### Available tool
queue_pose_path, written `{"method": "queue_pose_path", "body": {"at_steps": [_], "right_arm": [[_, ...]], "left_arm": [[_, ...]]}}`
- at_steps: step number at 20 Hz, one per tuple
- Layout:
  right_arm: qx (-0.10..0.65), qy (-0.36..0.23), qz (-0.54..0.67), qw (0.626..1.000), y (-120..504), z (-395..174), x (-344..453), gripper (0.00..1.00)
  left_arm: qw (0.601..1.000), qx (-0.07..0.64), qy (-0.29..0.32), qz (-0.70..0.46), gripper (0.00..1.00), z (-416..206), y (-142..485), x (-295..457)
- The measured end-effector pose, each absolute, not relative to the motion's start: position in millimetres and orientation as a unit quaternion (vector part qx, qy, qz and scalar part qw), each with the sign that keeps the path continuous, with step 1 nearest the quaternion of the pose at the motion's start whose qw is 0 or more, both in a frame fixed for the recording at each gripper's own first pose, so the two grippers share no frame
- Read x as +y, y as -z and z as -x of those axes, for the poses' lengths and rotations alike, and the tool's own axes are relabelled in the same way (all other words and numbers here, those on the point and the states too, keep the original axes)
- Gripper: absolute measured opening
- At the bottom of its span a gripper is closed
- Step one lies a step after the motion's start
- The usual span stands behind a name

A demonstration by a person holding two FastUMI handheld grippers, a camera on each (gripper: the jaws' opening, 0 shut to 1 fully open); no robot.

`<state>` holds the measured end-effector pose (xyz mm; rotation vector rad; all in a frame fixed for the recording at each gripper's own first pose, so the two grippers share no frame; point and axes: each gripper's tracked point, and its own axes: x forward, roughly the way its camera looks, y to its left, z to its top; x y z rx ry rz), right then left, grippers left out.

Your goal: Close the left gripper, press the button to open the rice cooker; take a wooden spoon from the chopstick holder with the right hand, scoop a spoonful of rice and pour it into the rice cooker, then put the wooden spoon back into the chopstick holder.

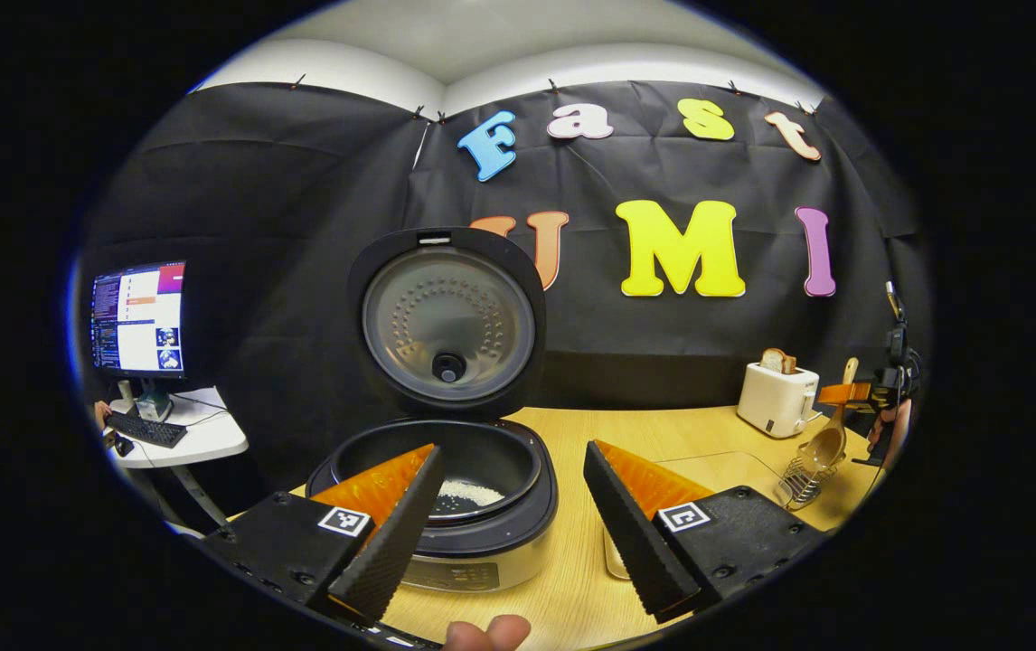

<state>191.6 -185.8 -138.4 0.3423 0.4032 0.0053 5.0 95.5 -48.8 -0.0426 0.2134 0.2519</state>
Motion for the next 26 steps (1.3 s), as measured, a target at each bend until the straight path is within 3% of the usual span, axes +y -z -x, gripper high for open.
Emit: {"method": "queue_pose_path", "body": {"at_steps": [7, 11, 12, 18, 26], "right_arm": [[0.158, -0.002, -0.129, 0.979, 84, -189, -146, 0.00], [0.140, -0.047, -0.124, 0.981, 49, -194, -73, 0.02], [0.139, -0.062, -0.121, 0.981, 45, -197, -52, 0.01], [0.182, -0.132, -0.068, 0.972, 82, -193, 58, 0.01], [0.203, -0.098, 0.038, 0.973, 141, -173, 76, 0.01]], "left_arm": [[0.990, 0.068, -0.125, -0.004, 0.99, -4, 34, 111], [0.990, 0.052, -0.130, -0.029, 0.95, -1, 31, 123], [0.990, 0.048, -0.128, -0.027, 0.99, -1, 30, 125], [0.990, 0.054, -0.127, -0.010, 0.99, 3, 34, 140], [0.990, 0.056, -0.130, -0.020, 0.99, 11, 35, 157]]}}
